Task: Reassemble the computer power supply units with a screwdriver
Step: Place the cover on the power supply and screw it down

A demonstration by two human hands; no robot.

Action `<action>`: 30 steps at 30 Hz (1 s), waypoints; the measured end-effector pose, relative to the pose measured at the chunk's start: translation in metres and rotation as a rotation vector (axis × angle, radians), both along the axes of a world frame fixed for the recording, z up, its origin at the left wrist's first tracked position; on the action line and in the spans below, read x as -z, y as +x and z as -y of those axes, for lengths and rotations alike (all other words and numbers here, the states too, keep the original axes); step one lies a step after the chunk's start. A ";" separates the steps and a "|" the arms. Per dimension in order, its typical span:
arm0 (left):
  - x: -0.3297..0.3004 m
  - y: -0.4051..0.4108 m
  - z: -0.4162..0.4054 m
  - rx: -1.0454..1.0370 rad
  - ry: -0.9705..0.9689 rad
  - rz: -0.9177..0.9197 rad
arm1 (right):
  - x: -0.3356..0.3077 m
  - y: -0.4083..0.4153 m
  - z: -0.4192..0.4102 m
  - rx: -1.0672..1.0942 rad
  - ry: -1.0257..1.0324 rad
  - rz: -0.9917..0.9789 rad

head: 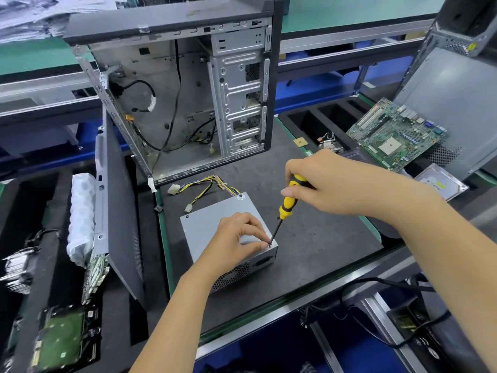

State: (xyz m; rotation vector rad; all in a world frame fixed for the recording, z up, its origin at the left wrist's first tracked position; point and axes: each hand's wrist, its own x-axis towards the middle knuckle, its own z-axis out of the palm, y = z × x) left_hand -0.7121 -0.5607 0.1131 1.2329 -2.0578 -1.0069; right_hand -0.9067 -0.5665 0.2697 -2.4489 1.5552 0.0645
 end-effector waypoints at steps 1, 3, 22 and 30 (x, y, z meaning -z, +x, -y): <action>0.000 0.000 0.000 0.002 -0.001 -0.001 | 0.000 0.000 0.000 0.000 0.000 0.003; 0.002 0.001 -0.001 0.003 -0.006 -0.005 | 0.001 -0.002 0.000 0.002 -0.003 0.010; 0.006 -0.007 -0.003 -0.052 -0.055 -0.016 | -0.002 -0.005 0.000 -0.015 -0.028 0.027; 0.007 -0.014 -0.005 -0.052 -0.102 -0.004 | 0.000 -0.005 -0.002 -0.026 -0.025 0.032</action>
